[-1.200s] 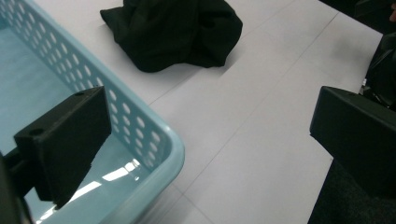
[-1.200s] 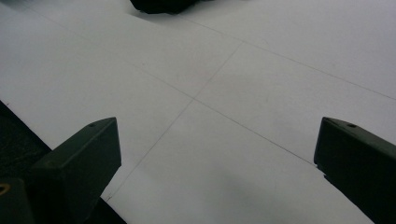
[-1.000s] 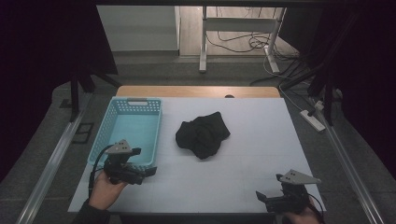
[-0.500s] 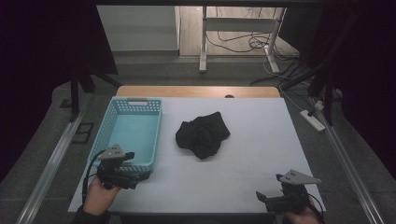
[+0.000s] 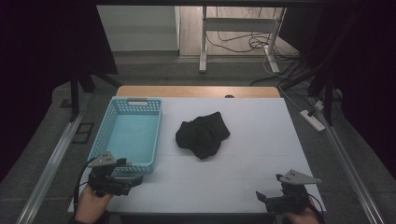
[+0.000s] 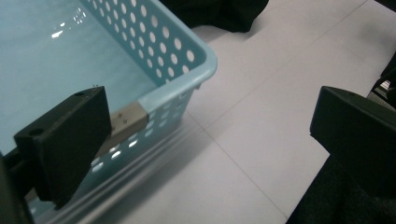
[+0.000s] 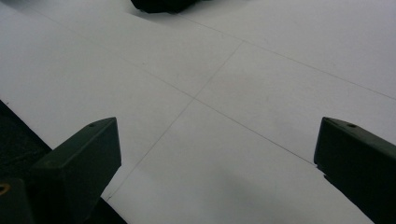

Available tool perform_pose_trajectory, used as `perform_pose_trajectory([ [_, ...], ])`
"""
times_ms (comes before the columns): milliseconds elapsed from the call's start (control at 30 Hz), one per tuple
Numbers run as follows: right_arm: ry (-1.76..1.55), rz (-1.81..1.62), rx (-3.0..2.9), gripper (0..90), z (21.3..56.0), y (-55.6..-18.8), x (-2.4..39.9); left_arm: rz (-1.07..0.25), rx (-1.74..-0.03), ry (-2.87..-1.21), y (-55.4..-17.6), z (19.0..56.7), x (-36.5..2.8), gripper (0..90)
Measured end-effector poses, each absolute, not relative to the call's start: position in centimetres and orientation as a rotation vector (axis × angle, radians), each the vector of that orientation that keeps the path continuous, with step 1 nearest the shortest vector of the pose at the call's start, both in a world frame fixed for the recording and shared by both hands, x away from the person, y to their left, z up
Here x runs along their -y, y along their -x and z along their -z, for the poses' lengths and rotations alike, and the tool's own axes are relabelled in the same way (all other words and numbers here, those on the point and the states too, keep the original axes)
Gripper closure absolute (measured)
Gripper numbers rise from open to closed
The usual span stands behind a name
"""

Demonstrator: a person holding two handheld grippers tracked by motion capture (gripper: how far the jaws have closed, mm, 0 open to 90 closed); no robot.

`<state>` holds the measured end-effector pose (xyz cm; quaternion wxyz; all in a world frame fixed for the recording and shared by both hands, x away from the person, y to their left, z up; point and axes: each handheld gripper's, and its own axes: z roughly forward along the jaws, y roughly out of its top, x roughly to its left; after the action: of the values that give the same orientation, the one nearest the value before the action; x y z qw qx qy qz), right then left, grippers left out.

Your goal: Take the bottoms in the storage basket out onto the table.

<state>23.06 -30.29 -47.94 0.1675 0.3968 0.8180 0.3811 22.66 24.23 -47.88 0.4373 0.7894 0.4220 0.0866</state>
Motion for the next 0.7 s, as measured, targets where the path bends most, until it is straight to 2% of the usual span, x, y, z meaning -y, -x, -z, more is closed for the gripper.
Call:
perform_pose_trajectory([
  [467,-1.129,-1.081,-2.329,1.1,48.0,-23.1,30.3,-0.227,-1.107,-1.941,-20.3,48.9,-25.8,0.1],
  [700,-1.129,-1.081,-2.329,1.1,48.0,-23.1,30.3,-0.279,-1.13,-1.956,-19.7,49.4,-25.8,0.1],
])
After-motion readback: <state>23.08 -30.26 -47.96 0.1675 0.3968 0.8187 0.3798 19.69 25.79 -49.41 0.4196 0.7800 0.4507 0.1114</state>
